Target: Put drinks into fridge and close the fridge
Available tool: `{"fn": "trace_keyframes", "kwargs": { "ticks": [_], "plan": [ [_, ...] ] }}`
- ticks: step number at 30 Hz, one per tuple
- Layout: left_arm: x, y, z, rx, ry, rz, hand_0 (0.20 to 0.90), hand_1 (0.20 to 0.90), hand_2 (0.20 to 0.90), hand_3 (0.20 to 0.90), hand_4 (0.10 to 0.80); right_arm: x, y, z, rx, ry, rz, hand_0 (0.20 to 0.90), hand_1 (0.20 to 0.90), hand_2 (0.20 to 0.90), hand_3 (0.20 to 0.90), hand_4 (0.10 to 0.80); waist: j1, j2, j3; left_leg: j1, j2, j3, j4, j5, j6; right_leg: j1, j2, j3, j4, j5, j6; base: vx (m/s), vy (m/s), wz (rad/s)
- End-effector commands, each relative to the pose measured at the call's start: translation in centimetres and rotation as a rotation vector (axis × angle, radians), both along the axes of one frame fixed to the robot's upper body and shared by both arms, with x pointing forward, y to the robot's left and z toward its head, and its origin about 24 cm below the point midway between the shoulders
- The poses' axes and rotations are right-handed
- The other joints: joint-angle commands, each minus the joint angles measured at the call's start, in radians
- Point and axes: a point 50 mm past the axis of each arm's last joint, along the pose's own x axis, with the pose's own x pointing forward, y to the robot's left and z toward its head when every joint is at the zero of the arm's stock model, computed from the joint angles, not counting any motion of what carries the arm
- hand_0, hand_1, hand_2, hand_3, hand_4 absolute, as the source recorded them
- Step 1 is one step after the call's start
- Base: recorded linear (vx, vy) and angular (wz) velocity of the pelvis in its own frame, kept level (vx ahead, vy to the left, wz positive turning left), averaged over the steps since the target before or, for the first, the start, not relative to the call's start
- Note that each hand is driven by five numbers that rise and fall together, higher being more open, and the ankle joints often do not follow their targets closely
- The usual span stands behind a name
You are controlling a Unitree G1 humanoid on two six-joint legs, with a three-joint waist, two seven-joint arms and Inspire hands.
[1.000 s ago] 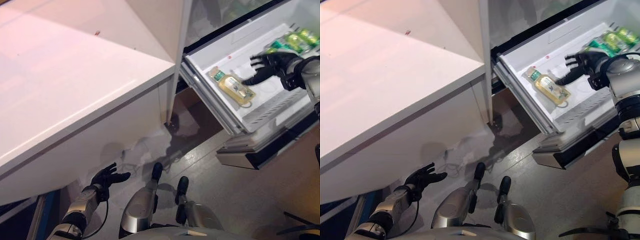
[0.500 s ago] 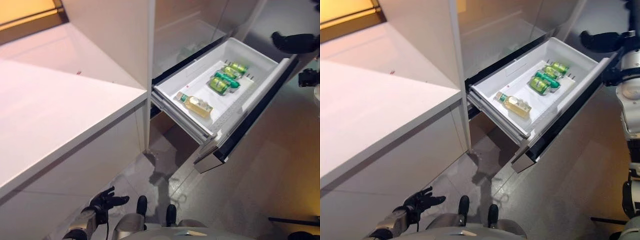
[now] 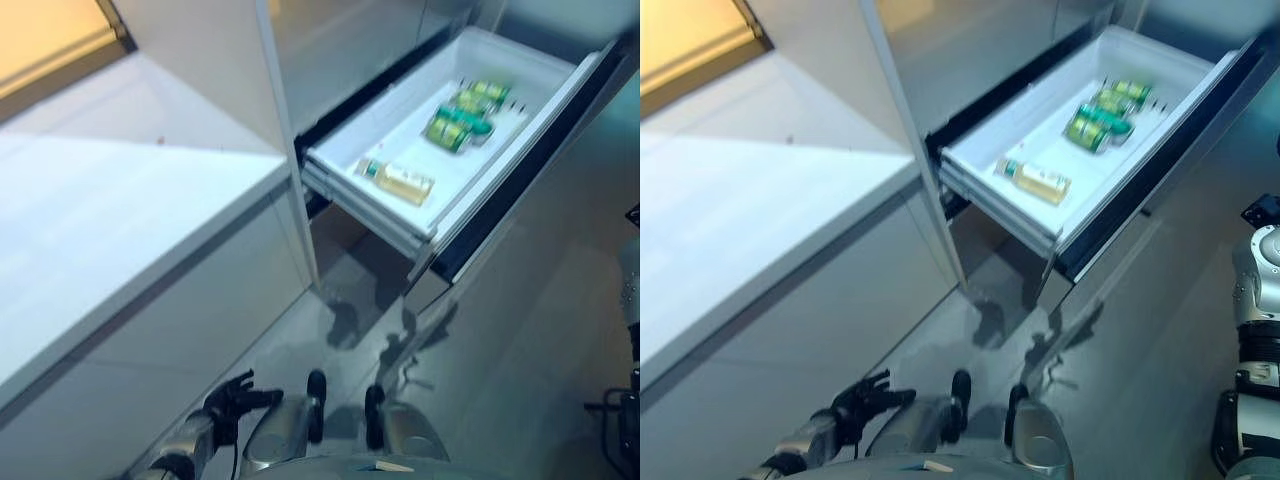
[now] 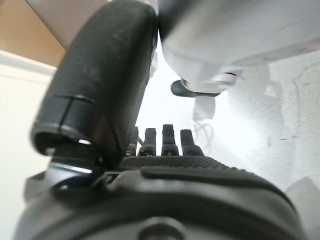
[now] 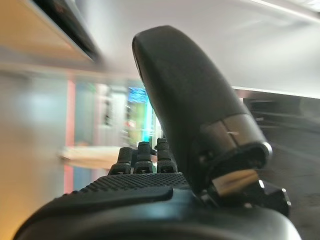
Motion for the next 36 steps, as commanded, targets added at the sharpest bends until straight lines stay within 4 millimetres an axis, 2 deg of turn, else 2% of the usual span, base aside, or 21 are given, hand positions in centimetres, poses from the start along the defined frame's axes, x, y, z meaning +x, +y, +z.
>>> {"fn": "trace_keyframes", "kwargs": {
  "ticks": [1, 6, 11, 16, 19, 21, 22, 23, 24, 26, 30, 36],
  "plan": [
    [-0.8, 0.7, 0.0, 0.04, -0.009, 0.032, 0.9, 0.9, 0.9, 0.9, 0.8, 0.1, 2.0, 6.0, -0.069, -0.337, 0.127, 0.9, 0.9, 0.9, 0.9, 0.8, 0.04, -0.042, 0.005, -0.077, -0.057, 0.004, 0.241, -0.248, 0.081, -0.051, -0.031, 0.025, 0.073, 0.013, 0.004, -0.079, 0.041, 0.0],
    [-0.3, 0.3, 0.2, 0.023, -0.038, 0.076, 0.9, 0.9, 0.9, 0.9, 0.8, 1.7, 2.6, 4.9, 0.045, -0.354, 0.288, 0.9, 0.9, 0.9, 0.9, 0.8, 0.043, -0.02, 0.024, -0.16, -0.075, 0.018, 0.32, -0.258, 0.082, -0.152, -0.02, 0.023, 0.192, -0.026, -0.015, -0.074, 0.067, 0.01],
    [-0.1, 0.1, 0.4, -0.003, -0.057, 0.111, 0.9, 0.9, 0.9, 0.9, 0.8, 3.3, 4.6, 4.5, 0.042, -0.319, 0.454, 0.9, 0.9, 0.9, 0.9, 0.8, 0.044, -0.006, 0.027, -0.191, -0.083, 0.021, 0.354, -0.258, 0.078, -0.192, -0.015, 0.017, 0.25, -0.046, -0.031, -0.001, 0.053, -0.02],
    [-0.9, 0.2, 0.0, -0.023, -0.048, 0.131, 0.9, 0.9, 0.9, 0.9, 0.8, 4.2, 8.0, 5.5, -0.125, -0.284, 0.626, 0.9, 0.9, 0.9, 0.9, 0.8, 0.051, 0.003, 0.025, -0.194, -0.086, 0.019, 0.359, -0.252, 0.071, -0.202, -0.018, 0.01, 0.278, -0.058, -0.039, 0.039, 0.046, 0.04],
    [-1.9, 0.4, -0.4, -0.025, -0.025, 0.145, 0.9, 0.9, 0.9, 0.9, 0.8, 4.5, 11.3, 6.2, -0.244, -0.281, 0.82, 0.9, 0.9, 0.9, 0.9, 0.8, 0.058, 0.003, 0.023, -0.18, -0.085, 0.014, 0.343, -0.242, 0.067, -0.191, -0.023, 0.003, 0.277, -0.06, -0.042, 0.087, 0.041, 0.01],
    [-2.3, 0.4, -0.6, -0.027, -0.019, 0.149, 0.9, 0.9, 0.9, 0.9, 0.8, 4.5, 12.3, 6.5, -0.285, -0.283, 0.876, 0.9, 0.9, 0.9, 0.9, 0.8, 0.061, 0.003, 0.023, -0.174, -0.086, 0.011, 0.335, -0.237, 0.066, -0.186, -0.025, 0.001, 0.276, -0.06, -0.042, 0.082, 0.038, -0.03],
    [-2.7, 0.5, -0.7, -0.026, -0.012, 0.15, 0.9, 0.9, 0.9, 0.9, 0.8, 4.6, 13.5, 7.0, -0.338, -0.272, 0.953, 0.9, 0.9, 0.9, 0.9, 0.8, 0.067, 0.003, 0.021, -0.168, -0.086, 0.008, 0.326, -0.231, 0.062, -0.178, -0.029, -0.003, 0.272, -0.059, -0.041, 0.052, 0.025, 0.0],
    [-2.7, 0.5, -0.7, -0.026, -0.012, 0.15, 0.9, 0.9, 0.9, 0.9, 0.8, 4.6, 13.5, 7.0, -0.338, -0.272, 0.953, 0.9, 0.9, 0.9, 0.9, 0.8, 0.067, 0.003, 0.021, -0.167, -0.086, 0.008, 0.326, -0.23, 0.062, -0.178, -0.029, -0.003, 0.272, -0.059, -0.041, 0.082, 0.049, 0.05],
    [-3.0, 0.7, -0.8, -0.031, -0.013, 0.151, 0.9, 0.9, 0.9, 0.9, 0.8, 4.8, 14.8, 7.4, -0.377, -0.264, 1.047, 0.9, 0.9, 0.9, 0.9, 0.8, 0.079, 0.005, 0.02, -0.159, -0.088, 0.0, 0.312, -0.22, 0.059, -0.169, -0.033, -0.008, 0.269, -0.059, -0.04, 0.051, 0.03, 0.07],
    [-3.1, 0.8, -0.8, -0.035, -0.015, 0.15, 0.9, 0.9, 0.9, 0.9, 0.8, 5.1, 15.9, 7.8, -0.421, -0.236, 1.129, 0.9, 0.9, 0.9, 0.9, 0.8, 0.093, 0.006, 0.019, -0.149, -0.092, -0.011, 0.298, -0.212, 0.056, -0.158, -0.039, -0.015, 0.266, -0.061, -0.039, 0.066, 0.033, 0.09],
    [-3.6, 1.4, -0.7, -0.033, -0.012, 0.145, 0.9, 0.9, 0.9, 0.9, 0.8, 6.0, 17.0, 8.5, -0.412, -0.205, 1.261, 0.9, 0.9, 0.9, 0.9, 0.8, 0.133, 0.006, 0.014, -0.119, -0.099, -0.041, 0.263, -0.196, 0.052, -0.115, -0.059, -0.044, 0.252, -0.064, -0.035, 0.075, 0.019, 0.17],
    [-4.9, 2.6, -0.8, -0.014, 0.021, 0.13, 0.9, 0.9, 0.9, 0.9, 0.8, 7.7, 16.8, 9.1, -0.386, -0.123, 1.263, 0.9, 0.9, 0.9, 0.9, 0.8, 0.201, 0.008, -0.008, -0.052, -0.109, -0.1, 0.18, -0.162, 0.043, -0.031, -0.086, -0.094, 0.209, -0.065, -0.022, 0.101, 0.01, 0.29]
  ]
}}
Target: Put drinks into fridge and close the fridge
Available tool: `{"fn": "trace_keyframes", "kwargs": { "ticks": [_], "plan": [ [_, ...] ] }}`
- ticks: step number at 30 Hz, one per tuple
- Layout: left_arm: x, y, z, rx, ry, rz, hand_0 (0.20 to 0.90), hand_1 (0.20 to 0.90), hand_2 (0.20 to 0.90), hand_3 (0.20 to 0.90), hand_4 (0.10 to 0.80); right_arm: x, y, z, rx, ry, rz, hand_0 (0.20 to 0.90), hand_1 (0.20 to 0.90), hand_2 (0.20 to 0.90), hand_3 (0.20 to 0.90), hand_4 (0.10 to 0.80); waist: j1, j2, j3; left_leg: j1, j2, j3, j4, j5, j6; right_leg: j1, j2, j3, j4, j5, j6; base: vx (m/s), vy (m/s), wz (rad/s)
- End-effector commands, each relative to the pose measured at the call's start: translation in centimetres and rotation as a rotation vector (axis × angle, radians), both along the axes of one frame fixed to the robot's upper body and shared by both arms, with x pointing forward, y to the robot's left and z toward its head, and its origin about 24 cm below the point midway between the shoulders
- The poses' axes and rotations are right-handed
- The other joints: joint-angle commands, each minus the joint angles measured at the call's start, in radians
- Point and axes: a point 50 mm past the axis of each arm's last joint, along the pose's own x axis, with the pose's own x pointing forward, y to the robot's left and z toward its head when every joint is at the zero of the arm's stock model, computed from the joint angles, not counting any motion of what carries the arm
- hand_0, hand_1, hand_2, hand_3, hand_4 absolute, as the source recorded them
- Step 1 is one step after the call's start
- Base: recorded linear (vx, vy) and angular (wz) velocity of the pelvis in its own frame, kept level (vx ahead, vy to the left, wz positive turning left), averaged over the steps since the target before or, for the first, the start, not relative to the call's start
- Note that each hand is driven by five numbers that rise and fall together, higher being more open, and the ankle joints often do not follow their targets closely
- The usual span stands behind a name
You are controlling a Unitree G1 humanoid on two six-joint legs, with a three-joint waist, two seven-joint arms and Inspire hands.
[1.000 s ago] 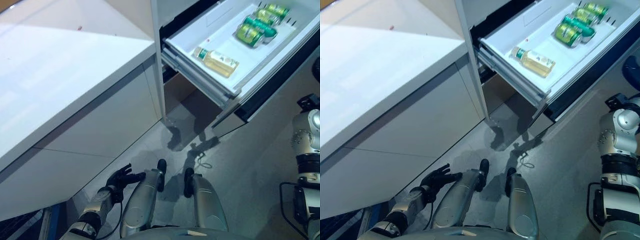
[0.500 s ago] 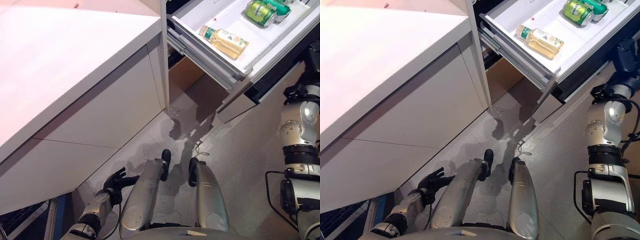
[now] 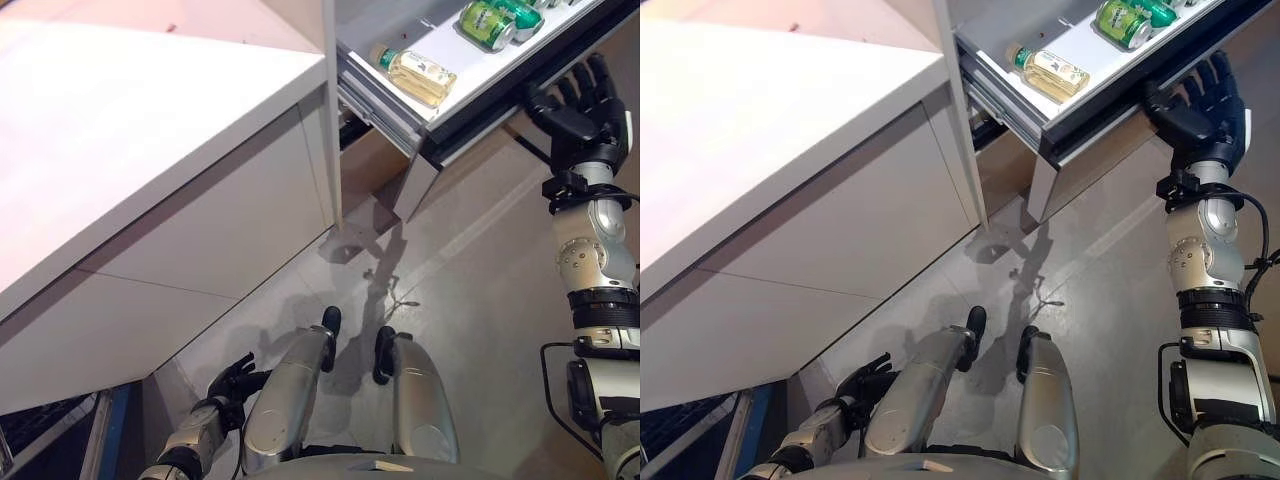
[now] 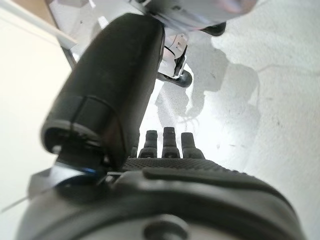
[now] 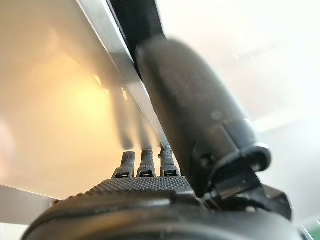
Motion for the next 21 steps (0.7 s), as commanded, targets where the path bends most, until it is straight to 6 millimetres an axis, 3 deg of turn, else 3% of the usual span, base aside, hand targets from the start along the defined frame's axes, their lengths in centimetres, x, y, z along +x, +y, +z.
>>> {"fn": "trace_keyframes", "kwargs": {
  "ticks": [1, 6, 12, 14, 18, 21],
  "plan": [
    [-2.6, 3.1, 0.1, 0.066, 0.018, -0.005, 0.9, 0.9, 0.9, 0.9, 0.8, 1.6, 9.1, 9.6, -0.282, -0.308, 0.46, 0.9, 0.9, 0.9, 0.9, 0.8, 0.147, -0.02, -0.112, 0.059, -0.031, -0.004, 0.037, -0.135, 0.045, 0.056, -0.016, -0.018, 0.014, 0.005, -0.02, 0.105, 0.007, 0.36],
    [-4.1, 4.4, -0.1, 0.111, 0.077, -0.012, 0.9, 0.9, 0.9, 0.9, 0.8, 1.9, 8.3, 10.8, -0.276, -0.306, 0.351, 0.9, 0.9, 0.9, 0.9, 0.8, 0.184, -0.038, -0.145, 0.144, -0.026, -0.056, -0.063, -0.107, 0.043, 0.149, -0.029, -0.05, -0.079, 0.027, 0.004, 0.109, 0.002, 0.38],
    [-5.2, 5.6, -0.1, 0.156, 0.118, -0.012, 0.9, 0.9, 0.9, 0.9, 0.8, 1.0, 7.2, 12.0, -0.254, -0.374, 0.195, 0.9, 0.9, 0.9, 0.9, 0.8, 0.179, -0.07, -0.198, 0.243, 0.007, -0.074, -0.18, -0.078, 0.04, 0.244, -0.012, -0.044, -0.231, 0.082, 0.036, 0.057, -0.031, 0.19],
    [-5.3, 5.8, -0.1, 0.166, 0.122, -0.01, 0.9, 0.9, 0.9, 0.9, 0.8, 0.2, 6.9, 12.7, -0.307, -0.424, 0.078, 0.9, 0.9, 0.9, 0.9, 0.8, 0.166, -0.082, -0.217, 0.268, 0.02, -0.069, -0.211, -0.072, 0.04, 0.268, -0.001, -0.031, -0.288, 0.105, 0.045, -0.024, -0.047, -0.07],
    [-5.4, 5.8, -0.2, 0.175, 0.14, 0.004, 0.9, 0.9, 0.9, 0.9, 0.8, -2.7, 6.1, 14.8, -0.577, -0.535, -0.235, 0.9, 0.9, 0.9, 0.9, 0.8, 0.115, -0.108, -0.277, 0.315, 0.046, -0.037, -0.284, -0.052, 0.036, 0.313, 0.025, 0.008, -0.412, 0.158, 0.059, -0.04, -0.049, -0.16],
    [-5.6, 5.6, -0.4, 0.175, 0.149, 0.02, 0.9, 0.9, 0.9, 0.9, 0.8, -4.4, 5.3, 15.6, -0.634, -0.577, -0.339, 0.9, 0.9, 0.9, 0.9, 0.8, 0.073, -0.118, -0.317, 0.34, 0.063, -0.007, -0.33, -0.039, 0.028, 0.329, 0.04, 0.036, -0.469, 0.181, 0.061, -0.055, -0.036, -0.38]
  ]
}}
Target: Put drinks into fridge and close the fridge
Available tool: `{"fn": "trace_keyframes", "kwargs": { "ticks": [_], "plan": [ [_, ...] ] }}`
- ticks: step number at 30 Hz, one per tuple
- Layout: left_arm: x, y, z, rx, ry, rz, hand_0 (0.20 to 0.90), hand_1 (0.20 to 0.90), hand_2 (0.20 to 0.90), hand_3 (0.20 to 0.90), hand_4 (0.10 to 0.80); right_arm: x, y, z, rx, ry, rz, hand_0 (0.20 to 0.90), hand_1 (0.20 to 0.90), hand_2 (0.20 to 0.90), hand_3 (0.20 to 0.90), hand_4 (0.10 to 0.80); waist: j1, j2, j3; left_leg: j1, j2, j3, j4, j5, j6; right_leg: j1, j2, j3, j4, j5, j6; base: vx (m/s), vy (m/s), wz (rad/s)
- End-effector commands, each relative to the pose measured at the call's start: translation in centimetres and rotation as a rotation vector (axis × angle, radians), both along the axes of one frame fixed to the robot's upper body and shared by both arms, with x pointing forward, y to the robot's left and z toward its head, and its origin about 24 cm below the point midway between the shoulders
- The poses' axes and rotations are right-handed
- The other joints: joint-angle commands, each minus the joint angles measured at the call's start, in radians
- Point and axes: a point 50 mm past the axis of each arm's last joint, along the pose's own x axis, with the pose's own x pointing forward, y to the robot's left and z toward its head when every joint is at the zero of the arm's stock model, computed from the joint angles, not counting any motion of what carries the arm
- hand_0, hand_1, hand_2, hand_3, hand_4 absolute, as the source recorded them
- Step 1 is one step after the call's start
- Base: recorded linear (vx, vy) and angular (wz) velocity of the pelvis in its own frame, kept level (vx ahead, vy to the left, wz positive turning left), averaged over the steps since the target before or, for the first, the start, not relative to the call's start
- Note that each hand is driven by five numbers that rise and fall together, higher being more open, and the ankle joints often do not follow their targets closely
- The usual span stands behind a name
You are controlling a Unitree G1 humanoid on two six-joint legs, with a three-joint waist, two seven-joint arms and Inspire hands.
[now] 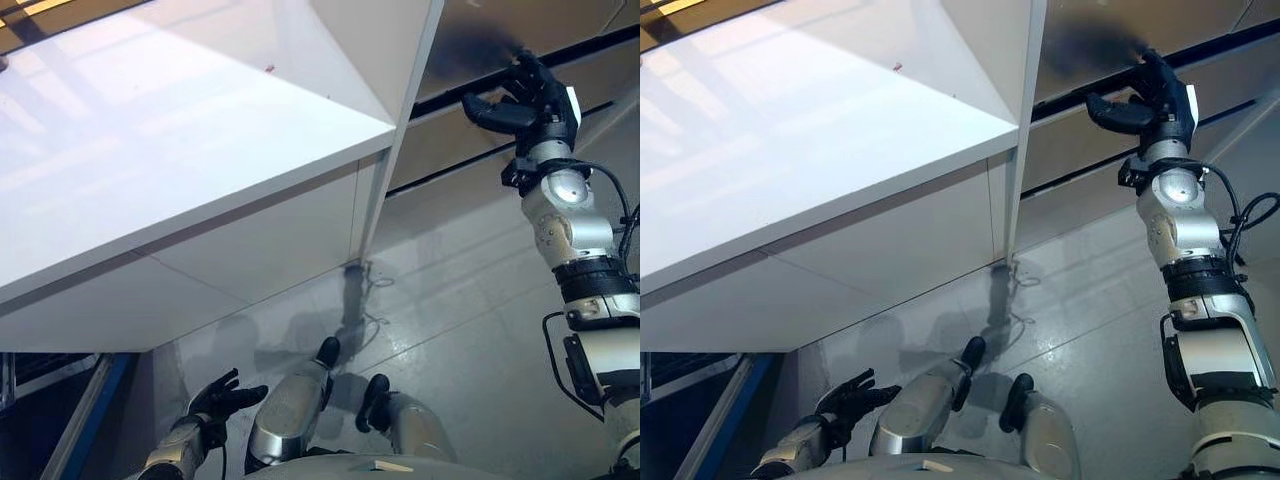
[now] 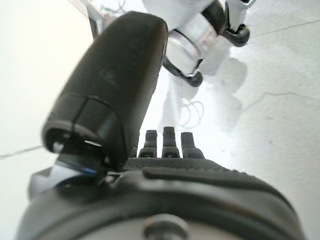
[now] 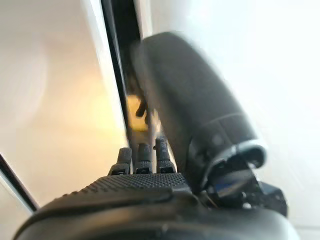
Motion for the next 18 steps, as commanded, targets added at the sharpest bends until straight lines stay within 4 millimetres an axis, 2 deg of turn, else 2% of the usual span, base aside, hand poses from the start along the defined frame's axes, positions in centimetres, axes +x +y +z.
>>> {"fn": "trace_keyframes", "kwargs": {
  "ticks": [1, 6, 8, 9, 12, 14, 15, 16, 18],
  "plan": [
    [-4.3, 3.0, -0.5, 0.101, 0.119, 0.022, 0.9, 0.9, 0.9, 0.9, 0.8, -5.5, 0.8, 10.1, -0.167, -0.537, -0.067, 0.9, 0.9, 0.9, 0.9, 0.8, -0.046, -0.1, -0.257, 0.112, 0.0, 0.079, -0.069, -0.108, 0.052, 0.061, -0.026, 0.121, -0.143, 0.117, 0.073, -0.047, -0.037, -0.33],
    [-4.4, 2.4, -1.0, 0.09, 0.137, 0.038, 0.9, 0.9, 0.9, 0.9, 0.8, -6.9, -1.6, 7.2, -0.042, -0.528, -0.133, 0.9, 0.9, 0.9, 0.9, 0.8, -0.11, -0.108, -0.325, 0.158, 0.028, 0.136, -0.164, -0.081, 0.029, 0.089, -0.004, 0.164, -0.249, 0.162, 0.076, -0.043, -0.05, -0.38],
    [-4.3, 1.8, -1.2, 0.091, 0.145, 0.037, 0.9, 0.9, 0.9, 0.9, 0.8, -7.2, -2.8, 4.6, 0.063, -0.515, -0.176, 0.9, 0.9, 0.9, 0.9, 0.8, -0.138, -0.107, -0.349, 0.177, 0.04, 0.16, -0.204, -0.07, 0.02, 0.102, 0.007, 0.179, -0.298, 0.182, 0.078, -0.049, -0.066, -0.33],
    [-4.2, 1.5, -1.3, 0.106, 0.154, 0.026, 0.9, 0.9, 0.9, 0.9, 0.8, -7.4, -3.5, 2.6, 0.118, -0.501, -0.217, 0.9, 0.9, 0.9, 0.9, 0.8, -0.15, -0.106, -0.361, 0.187, 0.045, 0.17, -0.222, -0.067, 0.016, 0.108, 0.014, 0.188, -0.324, 0.195, 0.079, -0.049, -0.062, -0.48],
    [-3.8, 0.8, -1.5, 0.092, 0.156, 0.015, 0.9, 0.9, 0.9, 0.9, 0.8, -7.2, -4.0, -0.9, 0.163, -0.441, -0.318, 0.9, 0.9, 0.9, 0.9, 0.8, -0.166, -0.102, -0.375, 0.201, 0.055, 0.199, -0.249, -0.061, 0.009, 0.117, 0.022, 0.191, -0.36, 0.21, 0.08, -0.044, -0.048, -0.38],
    [-3.9, 0.2, -1.7, 0.077, 0.159, 0.013, 0.9, 0.9, 0.9, 0.9, 0.8, -7.1, -5.3, -4.5, 0.236, -0.323, -0.395, 0.9, 0.9, 0.9, 0.9, 0.8, -0.175, -0.098, -0.381, 0.209, 0.062, 0.22, -0.263, -0.059, 0.006, 0.123, 0.028, 0.191, -0.381, 0.219, 0.079, -0.051, -0.051, -0.31],
    [-4.1, -0.1, -1.8, 0.071, 0.163, 0.013, 0.9, 0.9, 0.9, 0.9, 0.8, -7.2, -6.4, -7.2, 0.307, -0.243, -0.431, 0.9, 0.9, 0.9, 0.9, 0.8, -0.179, -0.095, -0.385, 0.214, 0.068, 0.235, -0.272, -0.056, 0.004, 0.127, 0.032, 0.189, -0.392, 0.221, 0.077, -0.047, -0.038, -0.23],
    [-4.1, -0.2, -1.9, 0.068, 0.165, 0.013, 0.9, 0.9, 0.9, 0.9, 0.8, -7.4, -6.9, -8.6, 0.333, -0.202, -0.455, 0.9, 0.9, 0.9, 0.9, 0.8, -0.181, -0.094, -0.386, 0.215, 0.07, 0.242, -0.275, -0.056, 0.002, 0.128, 0.032, 0.187, -0.395, 0.222, 0.077, -0.04, -0.031, -0.26],
    [-4.2, -0.6, -2.1, 0.062, 0.171, 0.016, 0.9, 0.9, 0.9, 0.9, 0.8, -8.3, -8.6, -14.4, 0.478, -0.005, -0.536, 0.9, 0.9, 0.9, 0.9, 0.8, -0.186, -0.09, -0.388, 0.22, 0.076, 0.26, -0.284, -0.054, -0.001, 0.129, 0.037, 0.18, -0.398, 0.222, 0.075, -0.04, -0.027, -0.13]
  ]
}}
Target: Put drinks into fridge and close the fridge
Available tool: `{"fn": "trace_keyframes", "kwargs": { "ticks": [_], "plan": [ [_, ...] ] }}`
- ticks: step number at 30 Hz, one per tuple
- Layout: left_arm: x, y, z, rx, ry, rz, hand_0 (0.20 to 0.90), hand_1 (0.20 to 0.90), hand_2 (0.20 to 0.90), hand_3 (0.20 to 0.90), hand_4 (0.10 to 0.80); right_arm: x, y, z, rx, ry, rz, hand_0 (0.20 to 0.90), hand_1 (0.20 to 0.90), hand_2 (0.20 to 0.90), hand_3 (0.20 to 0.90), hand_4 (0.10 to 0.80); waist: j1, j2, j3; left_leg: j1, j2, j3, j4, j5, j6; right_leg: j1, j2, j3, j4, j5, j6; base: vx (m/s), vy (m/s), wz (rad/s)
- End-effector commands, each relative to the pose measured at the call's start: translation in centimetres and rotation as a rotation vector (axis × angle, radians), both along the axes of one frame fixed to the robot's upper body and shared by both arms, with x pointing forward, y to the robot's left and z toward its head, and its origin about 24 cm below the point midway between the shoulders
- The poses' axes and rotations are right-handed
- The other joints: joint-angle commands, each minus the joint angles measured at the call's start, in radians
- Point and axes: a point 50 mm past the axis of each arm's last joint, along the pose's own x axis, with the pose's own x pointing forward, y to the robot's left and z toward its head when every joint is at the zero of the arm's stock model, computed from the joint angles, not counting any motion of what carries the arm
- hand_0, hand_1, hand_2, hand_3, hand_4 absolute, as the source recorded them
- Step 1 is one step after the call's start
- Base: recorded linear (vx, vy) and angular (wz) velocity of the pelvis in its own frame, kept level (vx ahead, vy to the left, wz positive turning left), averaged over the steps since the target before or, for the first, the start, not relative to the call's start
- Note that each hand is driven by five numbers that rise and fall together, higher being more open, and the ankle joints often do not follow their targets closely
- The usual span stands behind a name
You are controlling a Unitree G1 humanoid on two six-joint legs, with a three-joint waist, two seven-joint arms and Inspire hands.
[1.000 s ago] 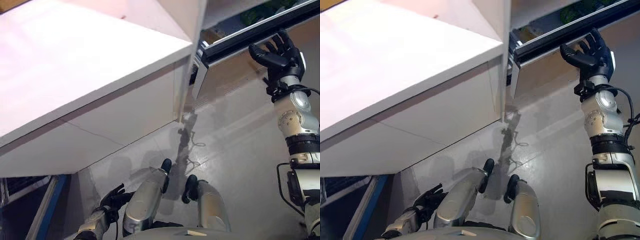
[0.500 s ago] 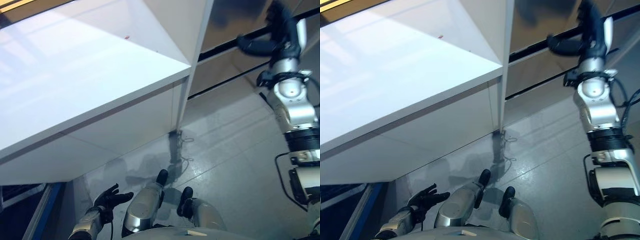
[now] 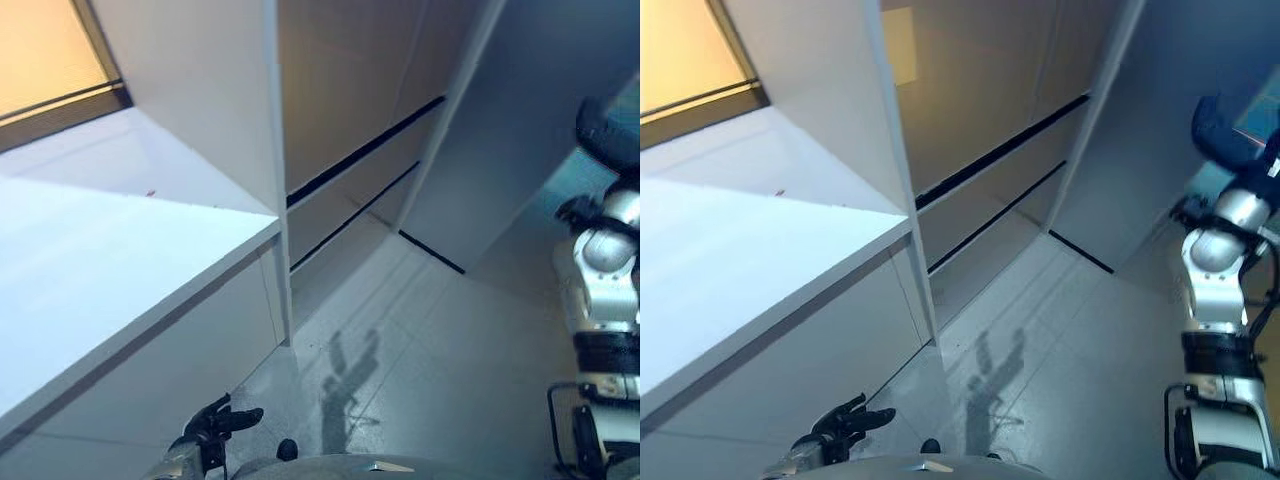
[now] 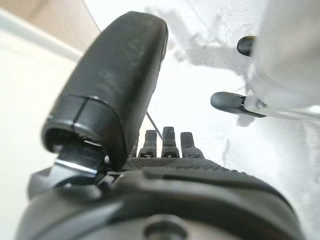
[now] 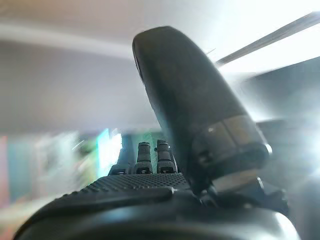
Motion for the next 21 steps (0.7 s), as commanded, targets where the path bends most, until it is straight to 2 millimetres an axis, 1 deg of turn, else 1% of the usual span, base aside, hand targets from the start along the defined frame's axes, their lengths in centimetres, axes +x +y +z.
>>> {"fn": "trace_keyframes", "kwargs": {
  "ticks": [1, 3, 4, 5, 6, 7, 8, 9, 10, 11, 12, 14, 15, 17, 18, 19, 21],
  "plan": [
    [-1.1, 0.8, -0.3, 0.055, 0.047, -0.033, 0.9, 0.9, 0.9, 0.9, 0.8, -1.3, -1.1, -3.3, 0.163, -0.01, -0.018, 0.9, 0.9, 0.9, 0.9, 0.8, 0.027, -0.008, -0.047, 0.006, 0.034, 0.075, 0.027, -0.092, -0.029, -0.063, -0.01, -0.005, 0.011, 0.054, 0.043, 0.0, 0.0, 0.0],
    [-1.2, 0.7, -0.4, 0.053, 0.051, -0.017, 0.9, 0.9, 0.9, 0.9, 0.8, -2.6, -0.8, -7.7, 0.297, 0.11, -0.034, 0.9, 0.9, 0.9, 0.9, 0.8, 0.02, -0.005, -0.046, 0.009, 0.035, 0.083, 0.027, -0.093, -0.029, -0.062, -0.009, -0.006, 0.011, 0.054, 0.042, 0.0, 0.0, 0.0],
    [-1.1, 0.7, -0.4, 0.052, 0.054, -0.012, 0.9, 0.9, 0.9, 0.9, 0.8, -3.4, -0.5, -10.1, 0.365, 0.197, -0.038, 0.9, 0.9, 0.9, 0.9, 0.8, 0.017, -0.005, -0.046, 0.01, 0.035, 0.087, 0.029, -0.095, -0.029, -0.061, -0.009, -0.006, 0.012, 0.052, 0.041, 0.0, 0.0, 0.0],
    [-1.1, 0.8, -0.4, 0.052, 0.057, -0.007, 0.9, 0.9, 0.9, 0.9, 0.8, -4.9, -0.2, -13.0, 0.419, 0.296, -0.048, 0.9, 0.9, 0.9, 0.9, 0.8, 0.015, -0.005, -0.045, 0.011, 0.036, 0.09, 0.031, -0.096, -0.029, -0.058, -0.008, -0.007, 0.012, 0.051, 0.04, 0.0, 0.0, 0.0],
    [-1.2, 0.8, -0.4, 0.051, 0.058, -0.002, 0.9, 0.9, 0.9, 0.9, 0.8, -5.5, 0.2, -14.6, 0.469, 0.378, -0.031, 0.9, 0.9, 0.9, 0.9, 0.8, 0.015, -0.005, -0.045, 0.012, 0.036, 0.091, 0.031, -0.096, -0.028, -0.057, -0.008, -0.008, 0.013, 0.051, 0.039, 0.0, 0.0, 0.0],
    [-1.3, 0.9, -0.5, 0.047, 0.06, 0.01, 0.9, 0.9, 0.9, 0.9, 0.8, -8.2, 1.5, -18.7, 0.547, 0.534, -0.008, 0.9, 0.9, 0.9, 0.9, 0.8, 0.014, -0.003, -0.046, 0.018, 0.035, 0.09, 0.028, -0.096, -0.026, -0.053, -0.005, -0.008, 0.014, 0.048, 0.037, 0.0, 0.0, 0.0],
    [-1.3, 1.0, -0.4, 0.044, 0.061, 0.013, 0.9, 0.9, 0.9, 0.9, 0.8, -9.4, 2.1, -20.2, 0.584, 0.614, -0.005, 0.9, 0.9, 0.9, 0.9, 0.8, 0.013, -0.003, -0.046, 0.022, 0.036, 0.091, 0.026, -0.096, -0.025, -0.051, -0.004, -0.009, 0.015, 0.047, 0.036, 0.029, -0.017, 0.04],
    [-1.4, 1.1, -0.5, 0.044, 0.063, 0.015, 0.9, 0.9, 0.9, 0.9, 0.8, -11.1, 3.1, -22.1, 0.655, 0.695, 0.027, 0.9, 0.9, 0.9, 0.9, 0.8, 0.012, -0.002, -0.046, 0.025, 0.036, 0.09, 0.024, -0.095, -0.024, -0.048, -0.002, -0.009, 0.015, 0.046, 0.035, 0.032, -0.016, 0.05],
    [-1.6, 1.1, -0.5, 0.042, 0.065, 0.019, 0.9, 0.9, 0.9, 0.9, 0.8, -12.7, 4.3, -23.8, 0.741, 0.777, 0.066, 0.9, 0.9, 0.9, 0.9, 0.8, 0.011, -0.002, -0.046, 0.029, 0.038, 0.089, 0.019, -0.093, -0.023, -0.045, 0.0, -0.007, 0.015, 0.045, 0.033, 0.044, -0.017, 0.04],
    [-1.9, 1.3, -0.5, 0.037, 0.067, 0.022, 0.9, 0.9, 0.9, 0.9, 0.8, -14.7, 5.7, -25.5, 0.84, 0.876, 0.117, 0.9, 0.9, 0.9, 0.9, 0.8, 0.009, -0.001, -0.046, 0.032, 0.038, 0.09, 0.015, -0.091, -0.023, -0.043, 0.003, -0.006, 0.015, 0.043, 0.031, 0.044, -0.011, 0.01],
    [-2.2, 1.4, -0.6, 0.032, 0.068, 0.023, 0.9, 0.9, 0.9, 0.9, 0.8, -16.5, 6.5, -26.6, 0.902, 0.934, 0.149, 0.9, 0.9, 0.9, 0.9, 0.8, 0.007, 0.001, -0.047, 0.034, 0.039, 0.091, 0.013, -0.089, -0.023, -0.041, 0.005, -0.005, 0.016, 0.042, 0.03, 0.035, -0.006, 0.01],
    [-2.6, 1.5, -0.6, 0.009, 0.067, 0.01, 0.9, 0.9, 0.9, 0.9, 0.8, -19.8, 7.9, -28.0, 0.997, 1.049, 0.157, 0.9, 0.9, 0.9, 0.9, 0.8, 0.004, 0.005, -0.048, 0.037, 0.04, 0.092, 0.008, -0.085, -0.024, -0.039, 0.007, -0.007, 0.017, 0.04, 0.029, 0.008, 0.003, -0.02],
    [-3.0, 1.4, -0.7, -0.009, 0.072, -0.007, 0.9, 0.9, 0.9, 0.9, 0.8, -21.4, 8.4, -28.4, 1.096, 1.04, 0.101, 0.9, 0.9, 0.9, 0.9, 0.8, 0.002, 0.011, -0.046, 0.037, 0.04, 0.088, 0.008, -0.084, -0.024, -0.038, 0.008, -0.008, 0.018, 0.038, 0.029, 0.011, 0.014, -0.04],
    [-3.5, 1.0, -0.9, -0.034, 0.083, -0.005, 0.9, 0.9, 0.9, 0.9, 0.8, -22.4, 9.2, -28.8, 1.191, 0.99, 0.057, 0.9, 0.9, 0.9, 0.9, 0.8, -0.002, 0.02, -0.045, 0.041, 0.038, 0.083, 0.007, -0.085, -0.023, -0.034, 0.01, -0.008, 0.023, 0.034, 0.028, 0.006, 0.026, -0.01],
    [-3.8, 0.7, -1.1, -0.047, 0.09, -0.001, 0.9, 0.9, 0.9, 0.9, 0.8, -22.6, 9.7, -28.9, 1.224, 0.979, 0.061, 0.9, 0.9, 0.9, 0.9, 0.8, -0.003, 0.026, -0.044, 0.044, 0.037, 0.079, 0.007, -0.086, -0.022, -0.031, 0.01, -0.007, 0.024, 0.032, 0.027, 0.0, 0.0, 0.0],
    [-3.8, 0.7, -1.1, -0.048, 0.091, -0.001, 0.9, 0.9, 0.9, 0.9, 0.8, -22.6, 9.7, -28.9, 1.226, 0.979, 0.063, 0.9, 0.9, 0.9, 0.9, 0.8, -0.003, 0.026, -0.043, 0.045, 0.037, 0.078, 0.007, -0.086, -0.022, -0.03, 0.009, -0.008, 0.024, 0.031, 0.027, 0.005, 0.037, 0.0],
    [-4.0, 0.1, -1.2, -0.072, 0.099, -0.002, 0.9, 0.9, 0.9, 0.9, 0.8, -22.3, 10.7, -29.1, 1.23, 1.012, 0.155, 0.9, 0.9, 0.9, 0.9, 0.8, -0.004, 0.035, -0.044, 0.048, 0.034, 0.072, 0.005, -0.087, -0.021, -0.026, 0.009, -0.008, 0.025, 0.028, 0.027, 0.002, 0.038, -0.02]
  ]
}}
